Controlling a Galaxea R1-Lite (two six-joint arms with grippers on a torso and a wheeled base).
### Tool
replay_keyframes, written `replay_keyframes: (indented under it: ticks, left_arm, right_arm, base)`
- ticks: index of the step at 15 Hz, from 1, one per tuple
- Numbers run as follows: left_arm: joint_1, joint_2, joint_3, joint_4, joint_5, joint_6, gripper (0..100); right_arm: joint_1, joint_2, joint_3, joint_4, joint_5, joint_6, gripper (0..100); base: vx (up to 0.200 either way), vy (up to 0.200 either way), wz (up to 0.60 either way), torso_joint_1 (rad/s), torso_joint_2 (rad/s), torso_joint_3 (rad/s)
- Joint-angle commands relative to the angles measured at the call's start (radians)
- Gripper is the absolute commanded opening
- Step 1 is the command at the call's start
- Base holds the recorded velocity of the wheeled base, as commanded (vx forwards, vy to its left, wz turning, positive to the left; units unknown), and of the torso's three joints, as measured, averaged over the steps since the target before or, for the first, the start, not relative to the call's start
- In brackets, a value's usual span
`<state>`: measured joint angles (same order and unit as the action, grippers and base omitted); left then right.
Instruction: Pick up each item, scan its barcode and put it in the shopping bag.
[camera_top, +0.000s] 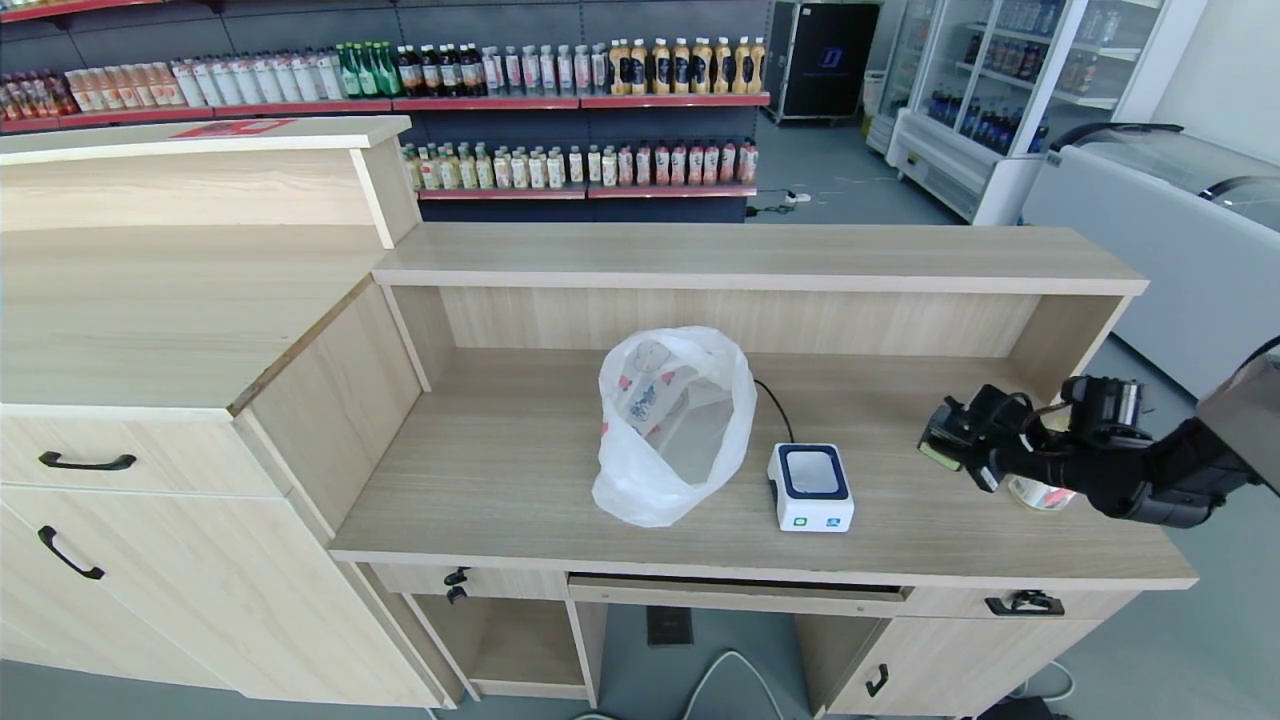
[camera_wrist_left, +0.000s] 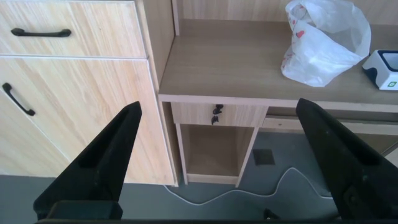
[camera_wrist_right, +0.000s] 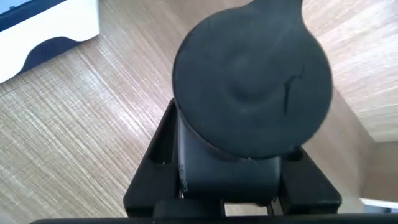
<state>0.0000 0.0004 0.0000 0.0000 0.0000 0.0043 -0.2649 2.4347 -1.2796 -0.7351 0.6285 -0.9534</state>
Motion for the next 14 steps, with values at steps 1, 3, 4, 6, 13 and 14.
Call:
replay_keyframes:
  ticks: [1,3,4,6,13,14]
  left_arm:
    - [0.000,0.000,0.000,0.000,0.000,0.000,100]
    - [0.000,0.000,0.000,0.000,0.000,0.000,100]
    - [0.000,0.000,0.000,0.000,0.000,0.000,100]
    - [0.000,0.000,0.000,0.000,0.000,0.000,100]
    - [0.000,0.000,0.000,0.000,0.000,0.000,100]
    - [0.000,0.000,0.000,0.000,0.000,0.000,100]
  right_arm:
    - [-0.094,-0.197,0.128,-0.003,0.005,-0.094,0]
    - [-0.183,-0.359,0.236,-0.001,0.013,-0.173,0]
    - [-0.203,-0.405,0.266,-0.001,0.020,-0.177,0]
    - [-0.290,-0.611,0.391,-0.001,0.068,-0.177,0]
    - [0.055,-1.207,0.721,-0.040,0.215,-0.794,0]
    - [0.191,-1.232,0.730,-0.044,0.209,-0.943,0]
  base:
    - [0.000,0.000,0.00,0.000,0.00,0.000]
    - [0.000,0.000,0.00,0.000,0.00,0.000]
    - [0.000,0.000,0.00,0.000,0.00,0.000]
    - [0.000,0.000,0.00,0.000,0.00,0.000]
    - [0.000,0.000,0.00,0.000,0.00,0.000]
    - [0.000,0.000,0.00,0.000,0.00,0.000]
